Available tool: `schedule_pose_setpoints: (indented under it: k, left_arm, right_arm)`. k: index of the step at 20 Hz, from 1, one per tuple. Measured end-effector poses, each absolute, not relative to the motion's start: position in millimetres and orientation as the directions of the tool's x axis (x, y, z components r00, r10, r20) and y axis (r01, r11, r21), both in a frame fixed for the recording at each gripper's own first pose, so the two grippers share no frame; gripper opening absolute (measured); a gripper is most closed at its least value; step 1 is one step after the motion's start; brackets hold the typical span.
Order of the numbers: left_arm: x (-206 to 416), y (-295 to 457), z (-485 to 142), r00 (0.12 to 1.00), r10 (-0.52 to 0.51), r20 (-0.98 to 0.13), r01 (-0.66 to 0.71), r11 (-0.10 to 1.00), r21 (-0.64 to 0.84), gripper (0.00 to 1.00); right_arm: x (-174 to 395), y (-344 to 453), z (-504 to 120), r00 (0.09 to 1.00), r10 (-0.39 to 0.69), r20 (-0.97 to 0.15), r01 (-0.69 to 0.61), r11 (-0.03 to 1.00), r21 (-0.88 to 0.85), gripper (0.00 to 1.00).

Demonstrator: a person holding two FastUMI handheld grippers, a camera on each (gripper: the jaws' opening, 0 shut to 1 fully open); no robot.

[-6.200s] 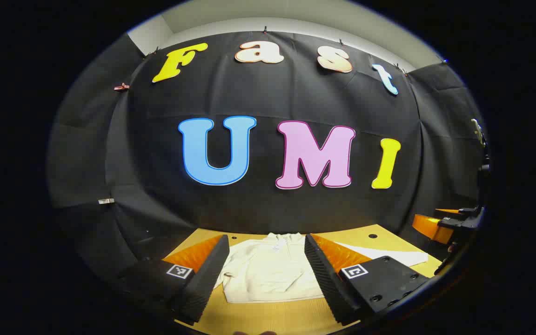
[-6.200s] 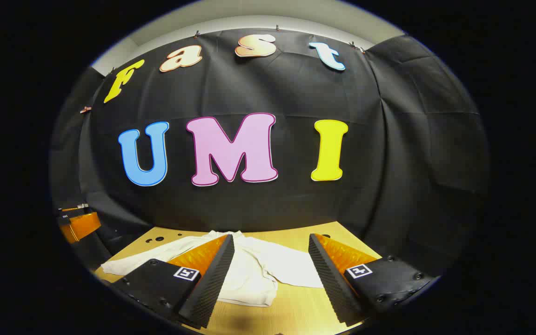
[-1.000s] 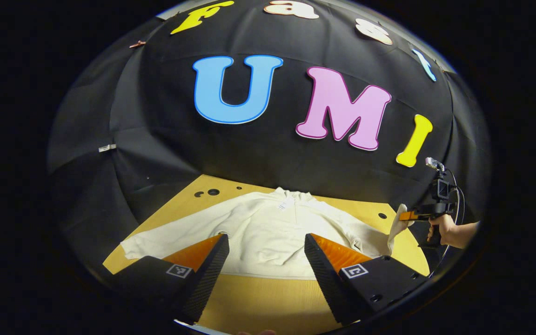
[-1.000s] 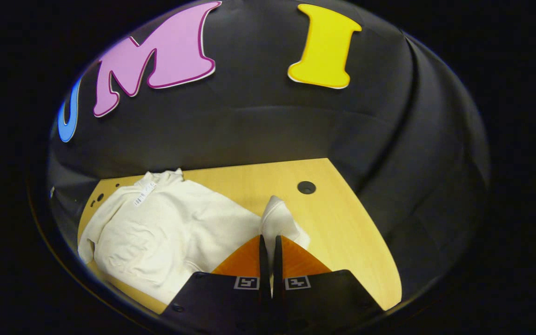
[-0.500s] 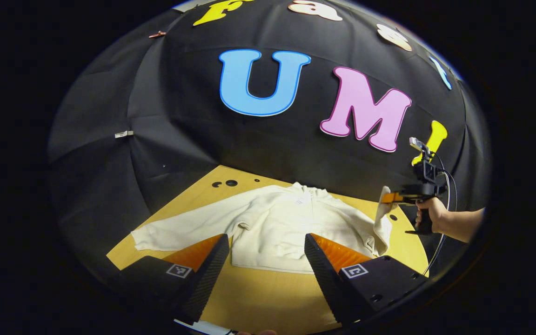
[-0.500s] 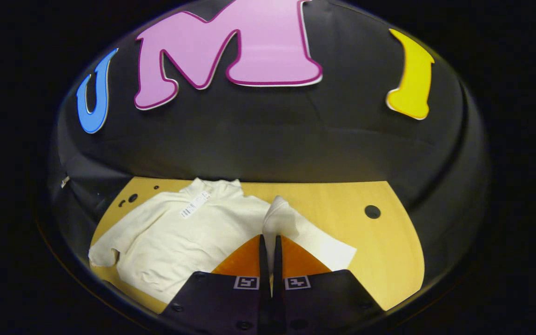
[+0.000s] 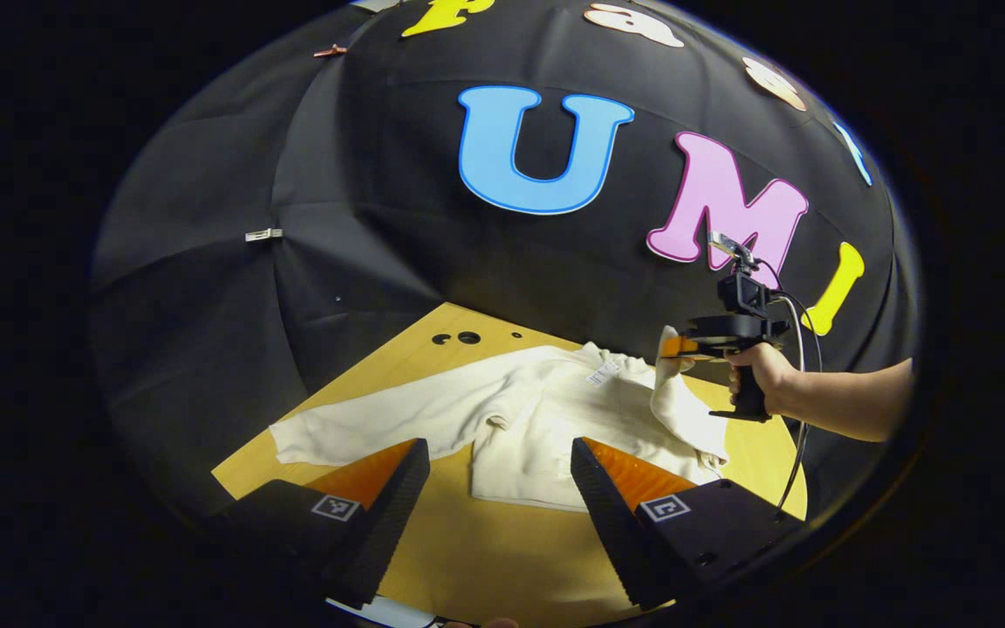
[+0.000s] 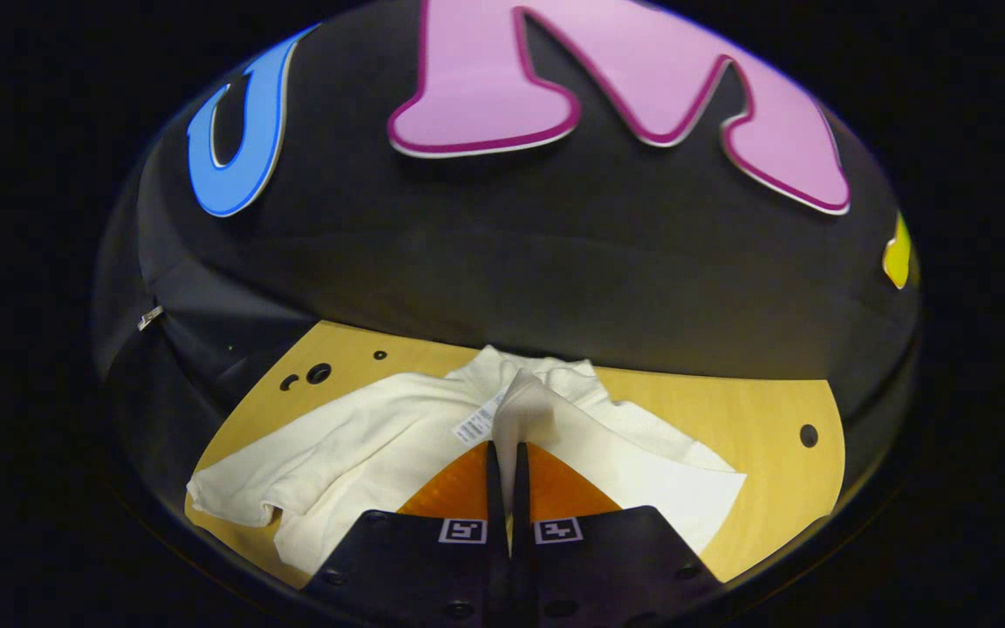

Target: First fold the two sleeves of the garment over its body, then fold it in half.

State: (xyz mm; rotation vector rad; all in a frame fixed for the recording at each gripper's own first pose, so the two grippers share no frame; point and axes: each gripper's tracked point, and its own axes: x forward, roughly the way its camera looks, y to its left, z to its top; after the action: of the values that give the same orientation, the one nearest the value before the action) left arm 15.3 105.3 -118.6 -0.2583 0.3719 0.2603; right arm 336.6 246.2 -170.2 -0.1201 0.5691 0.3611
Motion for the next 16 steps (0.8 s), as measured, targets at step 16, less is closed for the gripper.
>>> schedule_pose_setpoints:
  k: [16]
  left_arm:
    - [-17,197,-142,0.809,0.371,-0.456,-0.495,0.848,-0.188,0.97]
  right_arm:
    - [300,442,-274,0.634,0.449,-0.63,-0.564,0.825,0.02,0.22]
